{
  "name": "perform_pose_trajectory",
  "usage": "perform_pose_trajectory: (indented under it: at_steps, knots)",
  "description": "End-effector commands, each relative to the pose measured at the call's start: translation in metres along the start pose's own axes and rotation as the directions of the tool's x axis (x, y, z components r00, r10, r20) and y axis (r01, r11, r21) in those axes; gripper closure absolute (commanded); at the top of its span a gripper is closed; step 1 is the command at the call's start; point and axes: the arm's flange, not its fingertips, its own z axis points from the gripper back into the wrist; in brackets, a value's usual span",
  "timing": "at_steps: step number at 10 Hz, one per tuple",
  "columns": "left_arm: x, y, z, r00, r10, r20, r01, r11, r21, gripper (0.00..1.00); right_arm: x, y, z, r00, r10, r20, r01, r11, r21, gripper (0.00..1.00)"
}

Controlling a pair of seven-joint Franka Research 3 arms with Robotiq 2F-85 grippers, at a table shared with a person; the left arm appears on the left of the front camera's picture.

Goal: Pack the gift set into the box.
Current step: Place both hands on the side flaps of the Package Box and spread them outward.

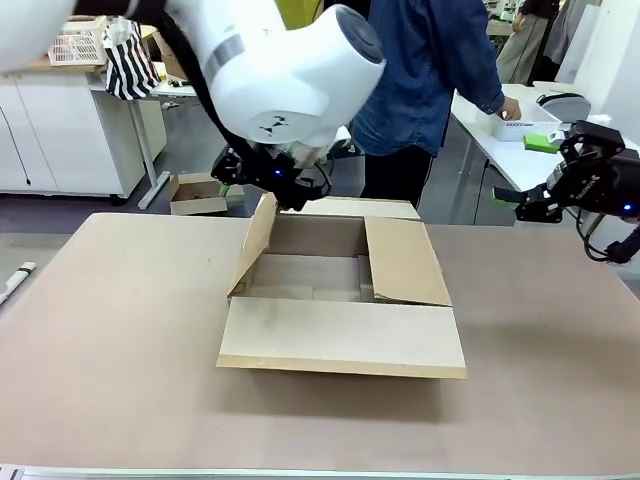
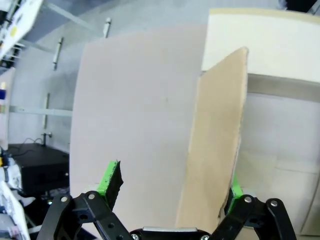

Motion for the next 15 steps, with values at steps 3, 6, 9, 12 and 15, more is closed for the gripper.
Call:
perform_pose_trajectory:
  at_steps: [3,6,9,12,15]
  knots:
    - [-0.016,0.076,-0.016,0.989,0.148,-0.023,-0.150,0.980,-0.129,0.00,-0.002,0.004,-0.004,1.000,-0.011,0.017,0.011,1.000,0.020,0.00]
    - [-0.019,0.113,-0.041,0.985,0.159,-0.065,-0.172,0.919,-0.356,0.00,-0.002,0.004,-0.004,1.000,-0.011,0.017,0.011,1.000,0.020,0.00]
    - [-0.032,0.149,-0.095,0.983,0.136,-0.127,-0.186,0.751,-0.634,0.00,-0.002,0.004,-0.004,1.000,-0.011,0.017,0.011,1.000,0.020,0.00]
    - [-0.071,0.207,-0.122,0.949,0.272,-0.158,-0.289,0.560,-0.777,0.00,-0.002,0.004,-0.004,1.000,-0.011,0.017,0.011,1.000,0.020,0.00]
    - [-0.049,0.177,-0.122,0.954,0.265,-0.138,-0.283,0.653,-0.703,0.00,-0.002,0.004,-0.004,1.000,-0.011,0.017,0.011,1.000,0.020,0.00]
